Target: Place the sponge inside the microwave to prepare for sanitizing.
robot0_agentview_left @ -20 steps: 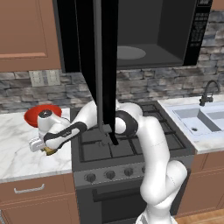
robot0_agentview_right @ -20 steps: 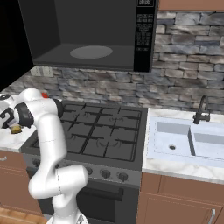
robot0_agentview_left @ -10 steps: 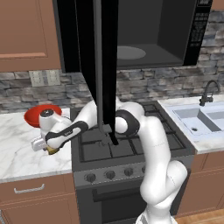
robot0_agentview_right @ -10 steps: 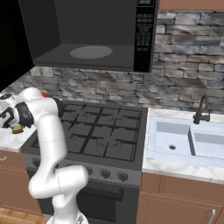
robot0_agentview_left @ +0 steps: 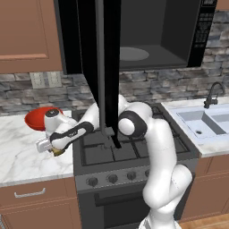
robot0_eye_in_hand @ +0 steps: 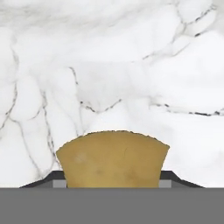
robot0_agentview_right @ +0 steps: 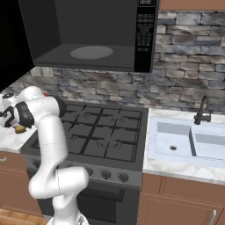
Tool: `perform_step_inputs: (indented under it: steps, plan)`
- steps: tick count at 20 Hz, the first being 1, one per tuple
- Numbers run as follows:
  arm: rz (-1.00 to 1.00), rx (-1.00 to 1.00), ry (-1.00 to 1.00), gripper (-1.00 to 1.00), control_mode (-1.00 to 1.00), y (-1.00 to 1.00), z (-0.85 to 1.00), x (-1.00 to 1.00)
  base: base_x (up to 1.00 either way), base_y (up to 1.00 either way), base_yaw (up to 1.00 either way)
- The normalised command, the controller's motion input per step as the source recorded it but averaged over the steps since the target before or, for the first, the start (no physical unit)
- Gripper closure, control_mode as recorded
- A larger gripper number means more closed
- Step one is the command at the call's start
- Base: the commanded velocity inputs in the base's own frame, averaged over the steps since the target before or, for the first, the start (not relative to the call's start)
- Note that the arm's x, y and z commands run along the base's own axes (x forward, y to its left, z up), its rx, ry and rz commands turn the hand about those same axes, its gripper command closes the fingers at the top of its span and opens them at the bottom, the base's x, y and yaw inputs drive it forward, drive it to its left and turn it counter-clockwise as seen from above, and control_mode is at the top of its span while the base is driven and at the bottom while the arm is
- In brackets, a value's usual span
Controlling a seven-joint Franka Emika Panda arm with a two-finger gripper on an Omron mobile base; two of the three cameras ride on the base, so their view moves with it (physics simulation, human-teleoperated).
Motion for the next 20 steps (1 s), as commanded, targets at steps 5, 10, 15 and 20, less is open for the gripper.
perform_step_inputs:
  steps: [5,10,15,20]
  plan:
    - [-0.01,0.00,0.00,1.00,-1.00,-0.11,0.19,0.00,0.00,0.00,0.00]
    - [-0.02,0.00,0.00,1.00,-1.00,-0.15,0.19,0.00,0.00,0.00,0.00]
    - [-0.02,0.00,0.00,1.00,-1.00,-0.25,0.07,0.00,0.00,0.00,0.00]
    - [-0.03,0.00,0.00,1.00,-1.00,-0.35,0.04,0.00,0.00,0.00,0.00]
